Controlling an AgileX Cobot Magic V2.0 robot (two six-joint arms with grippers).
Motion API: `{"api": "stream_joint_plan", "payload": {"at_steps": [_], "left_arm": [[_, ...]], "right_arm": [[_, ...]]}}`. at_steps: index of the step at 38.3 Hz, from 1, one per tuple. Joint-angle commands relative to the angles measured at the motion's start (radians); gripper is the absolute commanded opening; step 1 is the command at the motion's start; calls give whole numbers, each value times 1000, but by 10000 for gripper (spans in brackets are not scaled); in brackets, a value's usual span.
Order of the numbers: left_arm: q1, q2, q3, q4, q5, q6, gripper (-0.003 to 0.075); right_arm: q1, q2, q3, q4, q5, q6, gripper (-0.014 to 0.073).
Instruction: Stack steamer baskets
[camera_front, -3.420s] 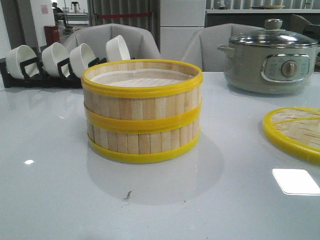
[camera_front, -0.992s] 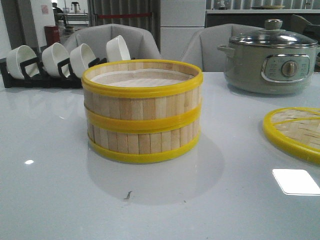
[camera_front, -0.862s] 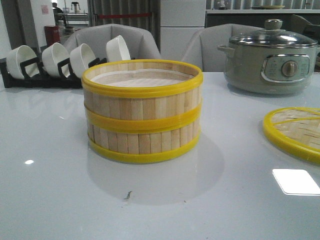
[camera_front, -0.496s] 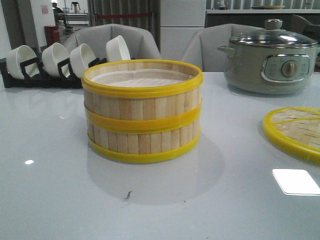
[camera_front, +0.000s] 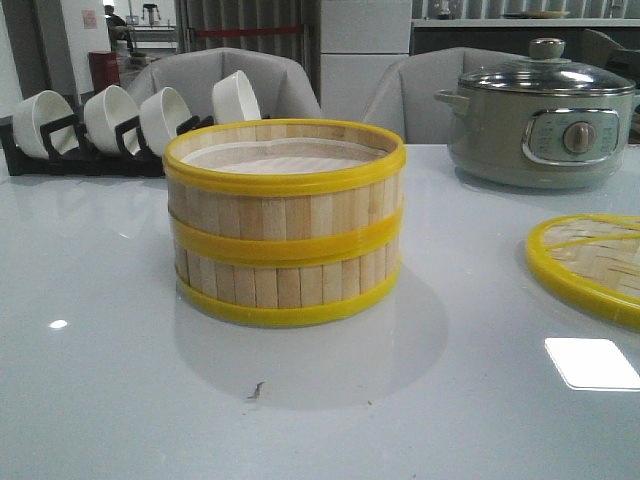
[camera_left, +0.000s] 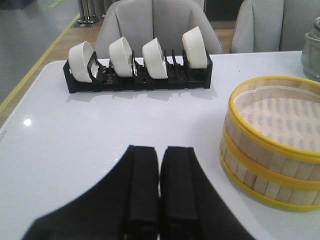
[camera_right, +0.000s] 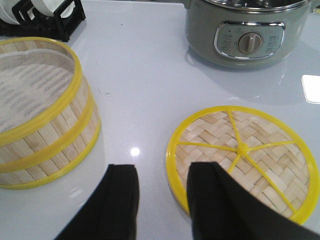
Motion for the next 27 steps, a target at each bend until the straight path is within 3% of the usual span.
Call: {"api": "stream_joint_plan", "payload": {"at_steps": [1, 27], "left_arm": [[2, 4, -29, -1, -89, -7, 87], [2, 4, -29, -1, -89, -7, 87]], "right_arm": [[-3, -3, -35, -12, -59, -8, 360], [-3, -3, -35, -12, -51, -8, 360]]}}
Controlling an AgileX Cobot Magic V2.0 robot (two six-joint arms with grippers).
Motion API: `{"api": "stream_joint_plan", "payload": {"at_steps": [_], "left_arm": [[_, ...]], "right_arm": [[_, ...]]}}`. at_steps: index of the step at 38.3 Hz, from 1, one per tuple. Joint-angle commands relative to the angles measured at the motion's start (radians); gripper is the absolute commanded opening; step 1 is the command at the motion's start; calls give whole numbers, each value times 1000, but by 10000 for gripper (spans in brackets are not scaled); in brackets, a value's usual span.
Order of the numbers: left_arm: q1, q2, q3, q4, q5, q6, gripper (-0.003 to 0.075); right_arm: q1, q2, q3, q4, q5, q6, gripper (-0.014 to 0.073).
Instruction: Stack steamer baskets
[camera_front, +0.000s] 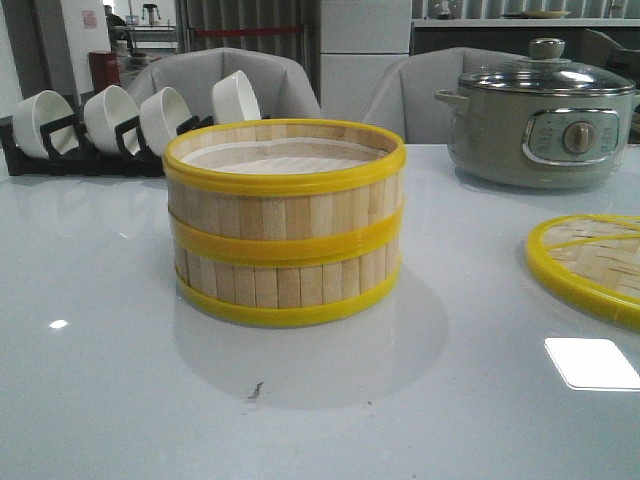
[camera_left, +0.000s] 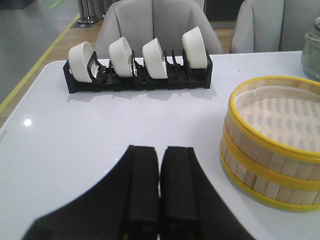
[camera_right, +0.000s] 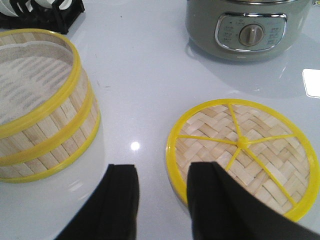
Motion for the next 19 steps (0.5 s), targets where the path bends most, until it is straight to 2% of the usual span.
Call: {"api": "stream_joint_plan", "payload": {"at_steps": [1, 19], "left_arm": [[2, 4, -29, -1, -89, -7, 87], [2, 4, -29, -1, -89, -7, 87]], "right_arm": [[-3, -3, -35, -12, -70, -8, 360], [-3, -3, -35, -12, -81, -7, 360]]}}
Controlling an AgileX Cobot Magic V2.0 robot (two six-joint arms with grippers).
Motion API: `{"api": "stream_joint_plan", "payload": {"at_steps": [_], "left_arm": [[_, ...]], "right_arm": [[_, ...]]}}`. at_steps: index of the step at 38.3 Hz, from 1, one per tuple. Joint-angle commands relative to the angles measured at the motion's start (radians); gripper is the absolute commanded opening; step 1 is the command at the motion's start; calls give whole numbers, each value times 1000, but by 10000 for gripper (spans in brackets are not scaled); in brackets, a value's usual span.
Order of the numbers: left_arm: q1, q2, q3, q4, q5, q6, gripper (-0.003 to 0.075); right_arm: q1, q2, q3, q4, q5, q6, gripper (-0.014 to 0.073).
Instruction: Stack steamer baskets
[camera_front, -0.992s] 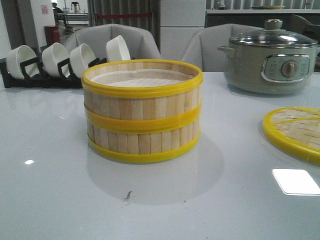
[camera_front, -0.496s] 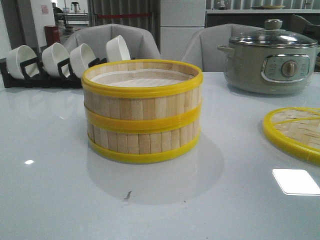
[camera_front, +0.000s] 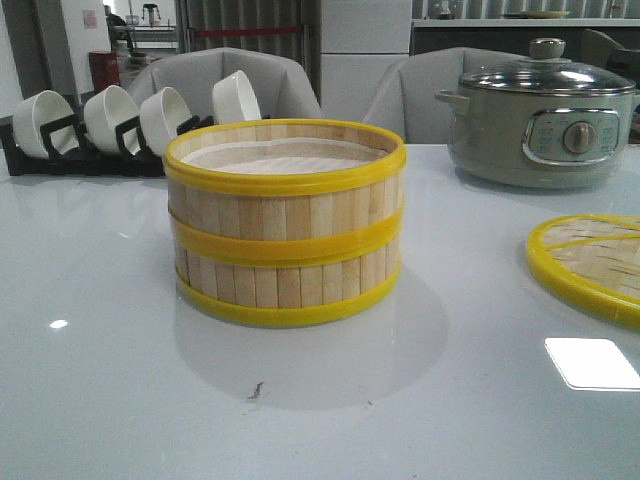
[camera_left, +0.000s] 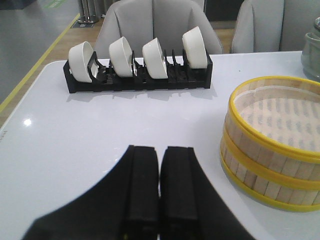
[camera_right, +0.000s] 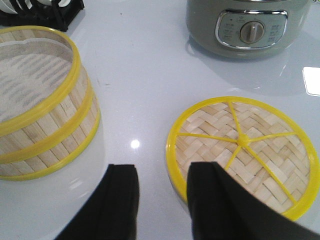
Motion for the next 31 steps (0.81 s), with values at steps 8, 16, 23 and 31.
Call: {"api": "stream_joint_plan", "payload": {"at_steps": [8, 16, 23, 31], "left_arm": [[2, 4, -29, -1, -89, -7, 87], [2, 4, -29, -1, -89, -7, 87], [2, 4, -29, -1, -89, -7, 87], [2, 4, -29, -1, -89, -7, 87]], "right_arm": [[-3, -3, -35, -11, -99, -7, 360], [-9, 30, -35, -13, -28, -7, 297], [-52, 143, -76, -20, -18, -8, 289], [-171, 330, -224, -23, -16, -8, 289]]}}
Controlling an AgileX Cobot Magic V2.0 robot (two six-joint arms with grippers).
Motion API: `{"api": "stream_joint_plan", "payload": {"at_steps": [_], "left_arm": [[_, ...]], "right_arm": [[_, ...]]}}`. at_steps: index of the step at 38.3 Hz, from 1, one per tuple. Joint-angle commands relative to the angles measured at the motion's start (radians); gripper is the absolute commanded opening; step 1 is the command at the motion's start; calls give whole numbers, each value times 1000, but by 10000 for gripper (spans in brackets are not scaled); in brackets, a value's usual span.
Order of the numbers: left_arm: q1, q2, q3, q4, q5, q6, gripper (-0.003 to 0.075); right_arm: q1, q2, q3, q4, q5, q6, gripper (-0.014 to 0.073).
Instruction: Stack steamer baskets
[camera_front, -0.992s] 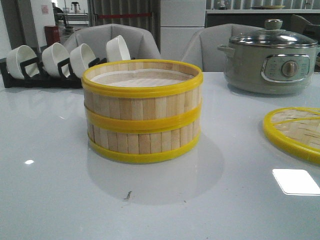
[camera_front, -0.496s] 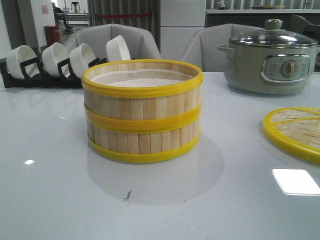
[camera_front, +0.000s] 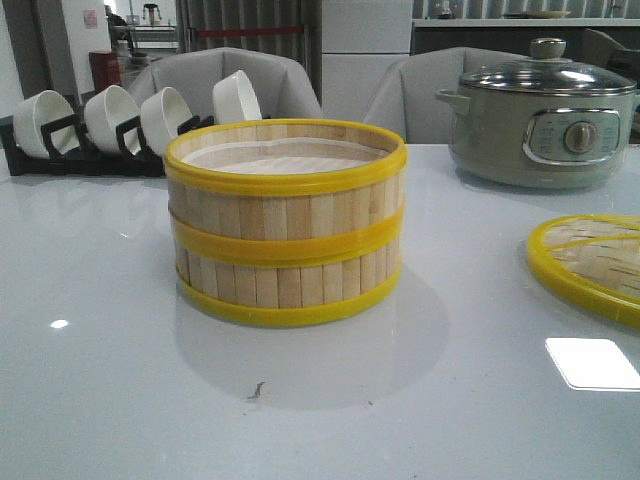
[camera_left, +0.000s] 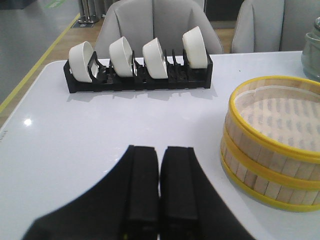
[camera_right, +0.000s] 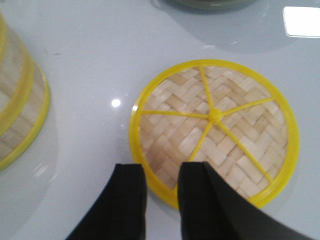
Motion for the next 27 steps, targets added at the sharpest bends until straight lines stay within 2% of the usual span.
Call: {"api": "stream_joint_plan", "payload": {"at_steps": [1, 7, 11, 27], "left_arm": [[2, 4, -29, -1, -89, -7, 87], [2, 4, -29, -1, -89, -7, 87], [2, 4, -29, -1, -89, -7, 87], [2, 4, -29, -1, -89, -7, 87]], "right_arm": [[-64, 76, -114, -16, -77, -8, 289], [-133, 206, -221, -16, -147, -8, 288], [-138, 285, -276, -15, -165, -8, 288], [-138, 555, -439, -15, 30, -8, 288]]}}
